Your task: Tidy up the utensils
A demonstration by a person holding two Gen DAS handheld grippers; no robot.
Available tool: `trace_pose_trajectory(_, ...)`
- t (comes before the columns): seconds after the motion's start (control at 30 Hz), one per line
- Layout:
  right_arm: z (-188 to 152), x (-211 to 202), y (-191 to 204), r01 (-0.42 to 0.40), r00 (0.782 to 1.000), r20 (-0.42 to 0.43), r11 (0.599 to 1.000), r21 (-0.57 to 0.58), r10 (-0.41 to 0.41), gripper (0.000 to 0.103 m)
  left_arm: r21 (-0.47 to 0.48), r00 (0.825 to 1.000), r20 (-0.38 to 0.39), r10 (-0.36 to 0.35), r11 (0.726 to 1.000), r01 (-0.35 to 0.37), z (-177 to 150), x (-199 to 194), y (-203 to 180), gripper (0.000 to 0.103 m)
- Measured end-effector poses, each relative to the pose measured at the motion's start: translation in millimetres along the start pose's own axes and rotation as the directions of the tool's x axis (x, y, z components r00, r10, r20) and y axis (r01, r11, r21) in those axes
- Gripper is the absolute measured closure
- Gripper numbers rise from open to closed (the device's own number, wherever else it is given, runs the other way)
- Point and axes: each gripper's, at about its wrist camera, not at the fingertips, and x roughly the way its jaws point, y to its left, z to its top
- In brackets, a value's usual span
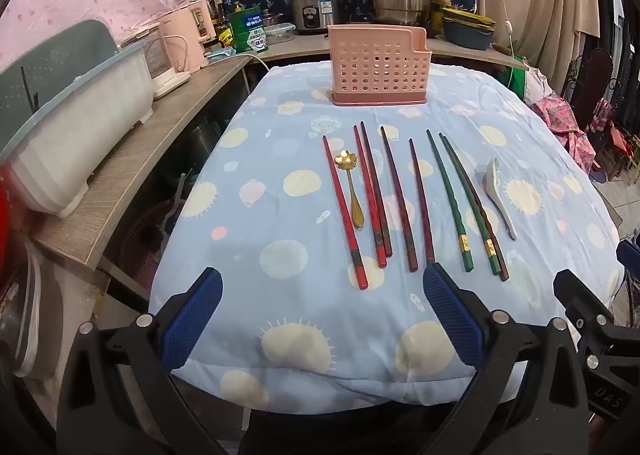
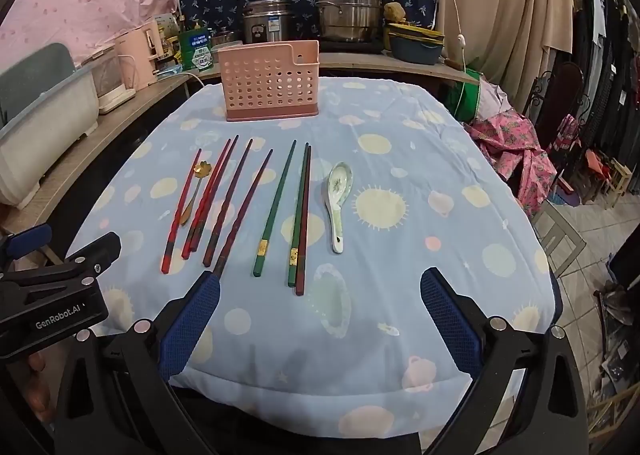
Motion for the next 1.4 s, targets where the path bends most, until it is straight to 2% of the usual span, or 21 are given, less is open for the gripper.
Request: trace_pose_trajectory(1.4, 0.5, -2.9, -2.1, 0.004, 1.0, -0.001, 1.0, 0.012, -0.004, 0.007, -0.005, 1.0, 0.001, 0.007, 1.0, -0.007, 2.4, -3.3, 8.3, 0.007)
